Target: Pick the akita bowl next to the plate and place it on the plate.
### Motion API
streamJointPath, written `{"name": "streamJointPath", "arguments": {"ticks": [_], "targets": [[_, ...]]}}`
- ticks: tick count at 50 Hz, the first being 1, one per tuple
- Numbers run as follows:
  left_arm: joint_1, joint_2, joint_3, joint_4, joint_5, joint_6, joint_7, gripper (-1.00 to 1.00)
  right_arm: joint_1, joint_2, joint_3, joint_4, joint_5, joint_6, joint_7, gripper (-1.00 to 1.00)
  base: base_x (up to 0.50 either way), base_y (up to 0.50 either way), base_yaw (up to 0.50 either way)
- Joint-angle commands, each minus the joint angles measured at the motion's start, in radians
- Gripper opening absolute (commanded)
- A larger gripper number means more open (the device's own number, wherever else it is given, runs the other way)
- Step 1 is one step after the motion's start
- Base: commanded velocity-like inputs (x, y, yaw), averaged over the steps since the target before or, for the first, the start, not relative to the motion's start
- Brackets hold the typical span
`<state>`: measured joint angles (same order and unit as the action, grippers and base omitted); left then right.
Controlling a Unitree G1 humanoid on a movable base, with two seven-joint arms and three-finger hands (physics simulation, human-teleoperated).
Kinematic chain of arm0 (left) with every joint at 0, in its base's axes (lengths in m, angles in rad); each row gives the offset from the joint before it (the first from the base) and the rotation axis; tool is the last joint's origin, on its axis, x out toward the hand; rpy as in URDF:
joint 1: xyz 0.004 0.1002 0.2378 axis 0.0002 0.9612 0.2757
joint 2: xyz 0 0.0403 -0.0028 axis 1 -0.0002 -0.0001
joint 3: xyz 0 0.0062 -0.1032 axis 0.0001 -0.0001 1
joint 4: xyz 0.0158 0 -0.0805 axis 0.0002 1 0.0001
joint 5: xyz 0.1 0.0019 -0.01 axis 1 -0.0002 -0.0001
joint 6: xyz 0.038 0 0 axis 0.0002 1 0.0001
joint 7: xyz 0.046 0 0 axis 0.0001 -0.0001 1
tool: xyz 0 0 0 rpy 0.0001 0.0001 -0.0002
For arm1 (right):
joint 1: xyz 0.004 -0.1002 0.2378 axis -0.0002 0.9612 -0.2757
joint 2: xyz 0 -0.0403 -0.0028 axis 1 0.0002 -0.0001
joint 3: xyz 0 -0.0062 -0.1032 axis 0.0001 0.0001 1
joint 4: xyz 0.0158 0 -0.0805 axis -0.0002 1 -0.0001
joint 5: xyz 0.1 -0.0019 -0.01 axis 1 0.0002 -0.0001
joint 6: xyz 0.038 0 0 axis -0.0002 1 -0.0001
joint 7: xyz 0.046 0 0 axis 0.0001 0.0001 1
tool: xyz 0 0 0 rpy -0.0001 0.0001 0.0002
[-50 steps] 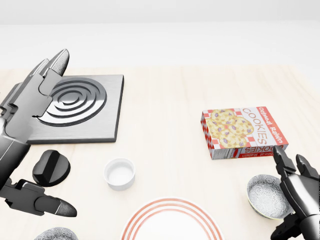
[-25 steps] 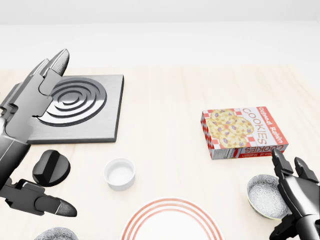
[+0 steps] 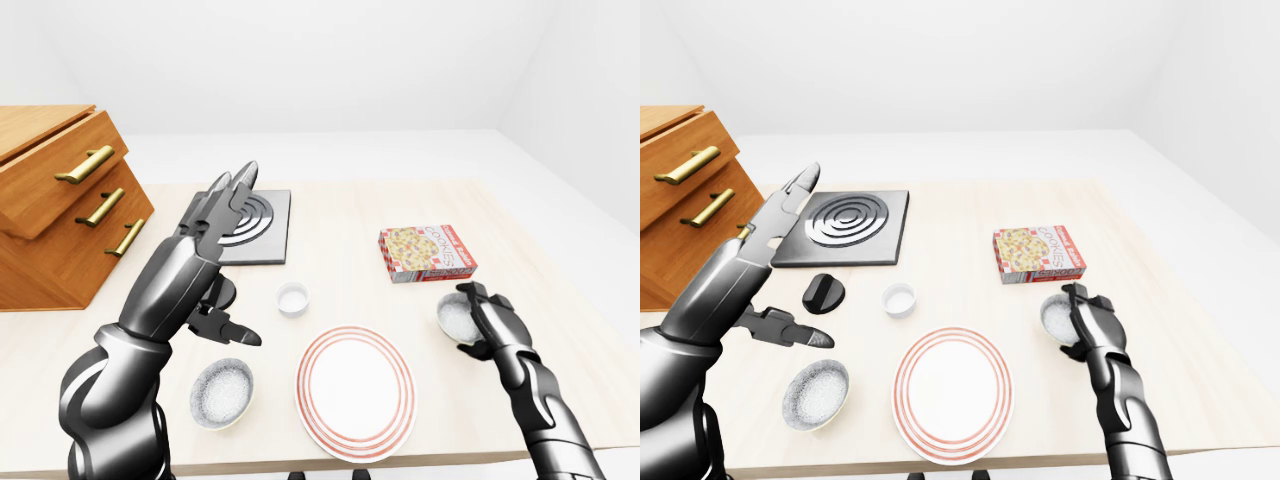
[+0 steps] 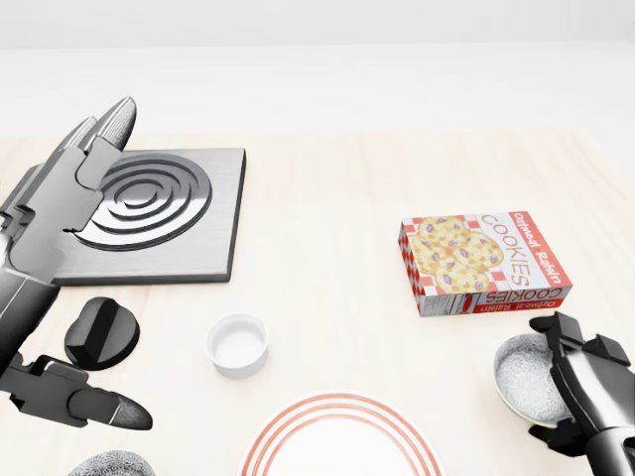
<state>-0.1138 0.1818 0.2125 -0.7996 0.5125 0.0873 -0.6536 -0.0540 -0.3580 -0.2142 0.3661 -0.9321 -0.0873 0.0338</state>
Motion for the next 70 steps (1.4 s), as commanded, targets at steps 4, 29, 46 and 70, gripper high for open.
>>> {"name": "streamJointPath", "arguments": {"ticks": [4, 29, 46, 70], "targets": [[-0.003, 0.001, -0.001, -0.003, 0.002, 0.0, -0.002, 1.0, 0.003, 0.003, 0.002, 0.001, -0.014, 0.0, -0.013, -1.0, 0.0, 0.0, 0.0], [-0.003, 0.001, -0.002, -0.003, 0.006, 0.0, -0.004, 1.0, 0.007, 0.017, -0.015, -0.104, 0.003, 0.0, 0.059, -0.99, 0.0, 0.0, 0.0], [-0.001, 0.0, -0.002, -0.004, 0.004, 0.0, -0.004, 1.0, 0.028, 0.074, -0.036, -0.368, 0.028, 0.0, 0.221, -1.0, 0.0, 0.0, 0.0], [0.0, -0.001, -0.001, 0.003, 0.001, 0.0, 0.0, 1.0, 0.099, 0.192, -0.018, -0.797, 0.064, 0.0, 0.473, -1.0, 0.0, 0.0, 0.0]]}}
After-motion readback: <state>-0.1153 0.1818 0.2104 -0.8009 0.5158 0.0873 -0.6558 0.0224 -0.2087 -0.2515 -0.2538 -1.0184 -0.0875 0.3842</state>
